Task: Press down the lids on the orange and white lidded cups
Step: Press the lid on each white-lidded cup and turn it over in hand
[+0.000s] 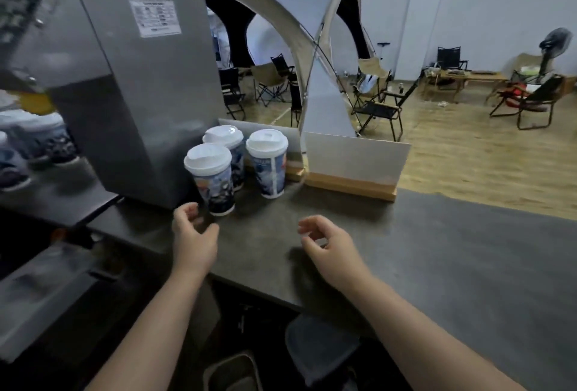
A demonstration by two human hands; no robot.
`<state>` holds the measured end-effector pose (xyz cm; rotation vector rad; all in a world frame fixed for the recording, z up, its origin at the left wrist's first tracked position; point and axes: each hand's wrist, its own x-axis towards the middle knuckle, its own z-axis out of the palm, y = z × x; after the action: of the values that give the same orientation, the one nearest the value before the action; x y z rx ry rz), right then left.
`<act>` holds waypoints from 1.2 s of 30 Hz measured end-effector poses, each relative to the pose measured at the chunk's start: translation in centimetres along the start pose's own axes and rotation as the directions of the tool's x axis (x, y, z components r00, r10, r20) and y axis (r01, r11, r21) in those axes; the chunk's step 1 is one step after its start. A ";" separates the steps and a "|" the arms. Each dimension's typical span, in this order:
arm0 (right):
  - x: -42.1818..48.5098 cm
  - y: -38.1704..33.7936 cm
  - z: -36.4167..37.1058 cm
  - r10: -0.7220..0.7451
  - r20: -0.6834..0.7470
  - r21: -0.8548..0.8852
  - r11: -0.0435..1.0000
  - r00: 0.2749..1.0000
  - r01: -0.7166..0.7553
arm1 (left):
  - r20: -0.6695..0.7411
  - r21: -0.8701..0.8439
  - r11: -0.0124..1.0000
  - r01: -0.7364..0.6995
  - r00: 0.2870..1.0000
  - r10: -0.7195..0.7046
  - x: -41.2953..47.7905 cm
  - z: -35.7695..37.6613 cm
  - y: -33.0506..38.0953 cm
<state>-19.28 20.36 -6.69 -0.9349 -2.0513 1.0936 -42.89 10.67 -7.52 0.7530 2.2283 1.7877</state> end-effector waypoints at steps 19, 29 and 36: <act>7.7 -3.3 9.5 -0.091 -0.001 0.015 0.996 0.996 0.091 | 0.359 -0.302 0.945 0.123 0.933 -0.007 4.4 -0.9 1.0; 1.0 0.0 -1.1 -0.103 -0.104 -0.019 0.995 0.989 0.102 | 0.649 -0.325 0.849 0.416 0.751 -0.120 -1.9 4.2 3.9; -4.5 2.1 -7.4 -0.013 -0.177 -0.010 1.000 0.984 0.012 | 0.764 -0.346 0.902 0.256 0.635 0.113 -5.0 7.8 4.5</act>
<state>-10.34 20.71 -5.97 -0.9858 -1.9155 0.9595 -33.93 15.51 -6.01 1.0437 1.2167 1.4144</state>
